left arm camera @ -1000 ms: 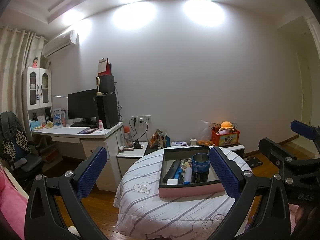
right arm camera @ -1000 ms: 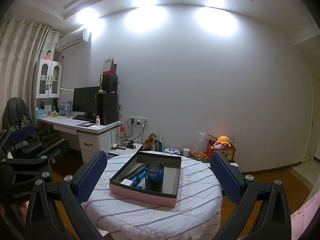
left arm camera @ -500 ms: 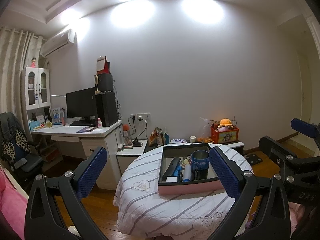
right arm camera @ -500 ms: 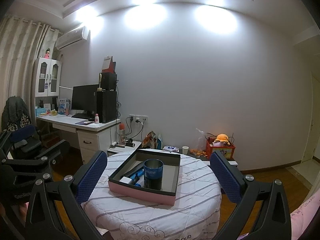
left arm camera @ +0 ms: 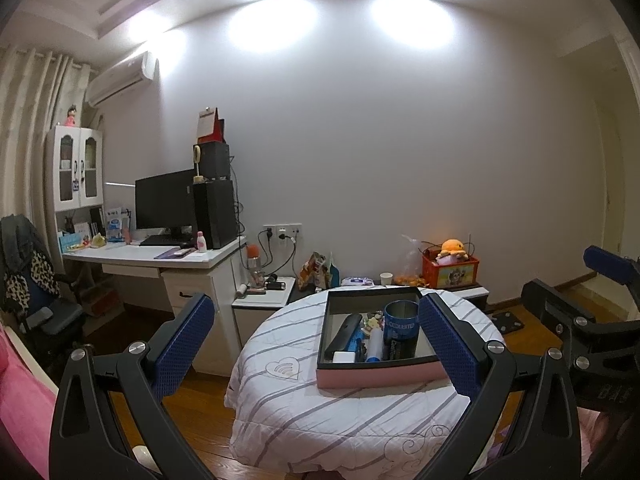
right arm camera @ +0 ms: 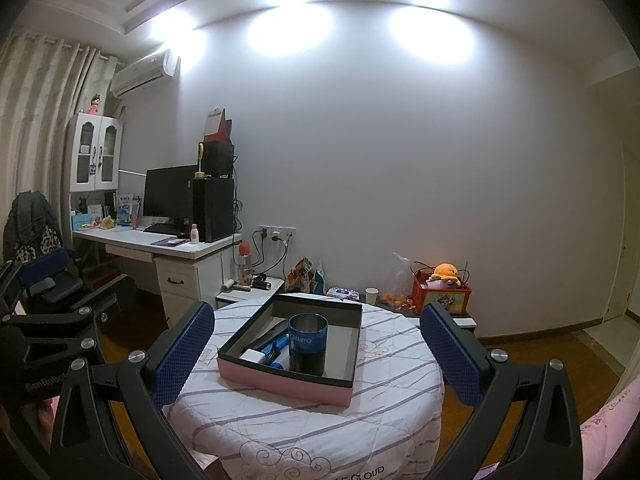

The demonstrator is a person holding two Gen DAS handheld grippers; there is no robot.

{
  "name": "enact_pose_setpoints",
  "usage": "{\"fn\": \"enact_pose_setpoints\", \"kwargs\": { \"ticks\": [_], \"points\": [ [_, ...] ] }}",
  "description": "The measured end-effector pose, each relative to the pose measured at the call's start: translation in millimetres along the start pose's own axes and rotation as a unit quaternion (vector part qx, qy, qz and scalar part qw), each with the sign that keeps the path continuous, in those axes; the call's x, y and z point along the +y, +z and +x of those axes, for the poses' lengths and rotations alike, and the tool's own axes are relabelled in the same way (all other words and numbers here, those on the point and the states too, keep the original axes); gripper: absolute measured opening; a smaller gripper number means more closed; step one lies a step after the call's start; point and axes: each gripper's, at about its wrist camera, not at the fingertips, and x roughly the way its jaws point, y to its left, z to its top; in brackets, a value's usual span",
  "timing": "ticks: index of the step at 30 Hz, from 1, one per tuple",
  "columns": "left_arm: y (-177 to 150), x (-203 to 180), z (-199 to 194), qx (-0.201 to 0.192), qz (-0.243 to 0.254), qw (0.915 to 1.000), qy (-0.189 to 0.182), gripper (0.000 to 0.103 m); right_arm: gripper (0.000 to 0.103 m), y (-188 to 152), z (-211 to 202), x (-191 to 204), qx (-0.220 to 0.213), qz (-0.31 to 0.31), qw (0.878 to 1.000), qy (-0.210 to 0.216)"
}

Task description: Organize rigid objects

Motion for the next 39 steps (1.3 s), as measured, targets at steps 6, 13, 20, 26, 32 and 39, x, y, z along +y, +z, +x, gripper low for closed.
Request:
{"fn": "enact_pose_setpoints", "kwargs": {
  "ticks": [6,13,20,26,32,39],
  "points": [
    [-4.6,4.4,-1.4,0.0,-0.014,0.9996,0.024,0.103,0.103,-1.8,4.0,2.6,0.002,-0.001,1.0,0.005],
    [-3.3,10.0,-6.7,-0.014,-0.03,0.9993,0.016,0.103,0.103,-4.8,4.4,10.3,0.003,-0.014,1.0,0.01],
    [3.7,-1.5,-2.9,-0.018,-0.02,0.9994,-0.021,0.103,0.103,-3.7,-1.8,7.4,0.0,-0.021,1.0,-0.002],
    [9.7,-15.5,-1.2,-0.02,-0.013,0.9982,-0.056,0.103,0.103,-2.1,-10.1,-7.8,-0.001,-0.007,1.0,-0.019],
    [16.7,-27.8,1.4,-0.02,-0.002,0.9973,-0.071,0.103,0.103,0.9,-13.2,-19.0,-0.002,-0.001,0.999,-0.034],
    [23.6,-39.5,3.4,-0.021,0.007,0.9967,-0.077,0.103,0.103,6.5,-16.9,-26.9,-0.002,0.002,0.999,-0.046]
  ]
}}
